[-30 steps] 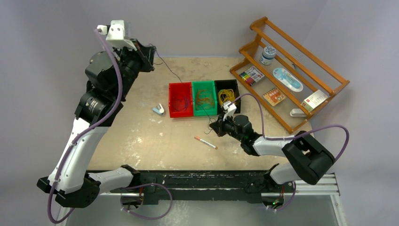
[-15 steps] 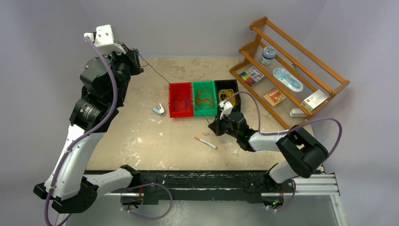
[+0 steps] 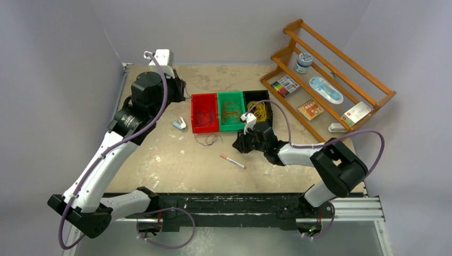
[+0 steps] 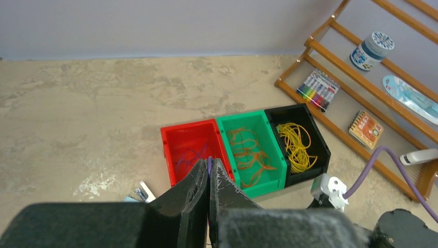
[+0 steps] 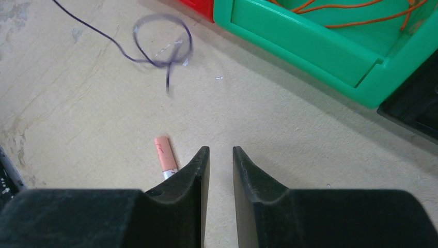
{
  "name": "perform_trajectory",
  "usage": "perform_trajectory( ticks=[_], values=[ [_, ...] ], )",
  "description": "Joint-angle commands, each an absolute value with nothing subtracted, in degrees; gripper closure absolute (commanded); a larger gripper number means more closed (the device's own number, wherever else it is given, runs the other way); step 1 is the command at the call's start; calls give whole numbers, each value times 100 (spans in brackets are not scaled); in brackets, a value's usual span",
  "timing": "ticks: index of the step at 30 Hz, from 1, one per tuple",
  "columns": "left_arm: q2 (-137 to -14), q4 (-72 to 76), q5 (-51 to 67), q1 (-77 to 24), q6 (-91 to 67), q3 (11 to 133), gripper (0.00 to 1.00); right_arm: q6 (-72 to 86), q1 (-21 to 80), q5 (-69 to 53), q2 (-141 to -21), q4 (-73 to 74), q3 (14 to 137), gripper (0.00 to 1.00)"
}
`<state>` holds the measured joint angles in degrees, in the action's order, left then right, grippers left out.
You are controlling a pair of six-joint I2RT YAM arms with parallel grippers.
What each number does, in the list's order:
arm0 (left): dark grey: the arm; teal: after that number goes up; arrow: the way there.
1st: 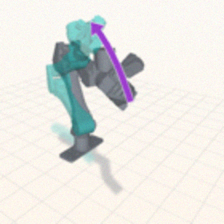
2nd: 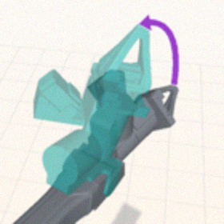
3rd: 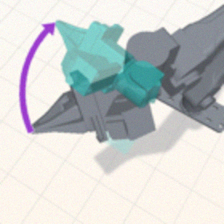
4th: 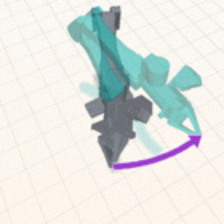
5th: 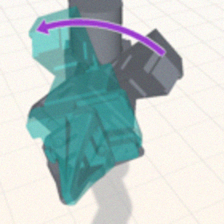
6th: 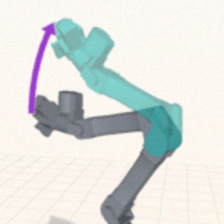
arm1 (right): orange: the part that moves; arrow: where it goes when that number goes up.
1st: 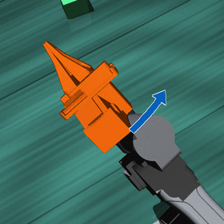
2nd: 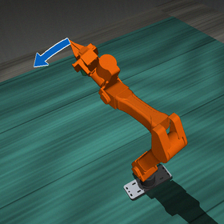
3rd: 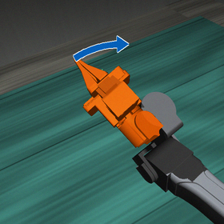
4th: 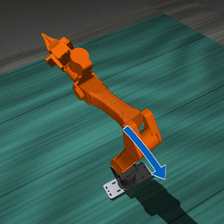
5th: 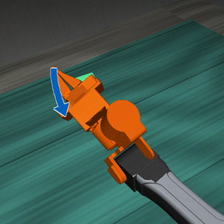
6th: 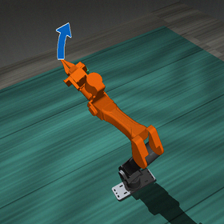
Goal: Untangle the cables
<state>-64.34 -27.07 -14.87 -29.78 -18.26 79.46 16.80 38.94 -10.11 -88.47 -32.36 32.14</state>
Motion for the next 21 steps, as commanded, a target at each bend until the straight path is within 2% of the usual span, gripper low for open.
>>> perform_trajectory(
  ticks=[1, 3, 6, 12, 21],
  values=[
    [-6288, -2251, -1159, -2999, -2011, 7866, 100, 1565, 3876, -964, -8711, -3239, 3469, 80],
    [-6293, -2242, -1128, -2998, -2005, 7835, 100, 1578, 3880, -950, -8723, -3258, 3492, 86],
    [-6284, -2225, -1112, -2997, -2004, 7796, 100, 1597, 3871, -977, -8716, -3279, 3526, 86],
    [-6260, -2224, -1119, -2997, -2004, 7698, 100, 1686, 3877, -1161, -8621, -3534, 3603, 66],
    [-6125, -2298, -880, -3001, -1993, 7508, 100, 2108, 3877, -1731, -9180, -4200, 4168, 54]
  ],
)
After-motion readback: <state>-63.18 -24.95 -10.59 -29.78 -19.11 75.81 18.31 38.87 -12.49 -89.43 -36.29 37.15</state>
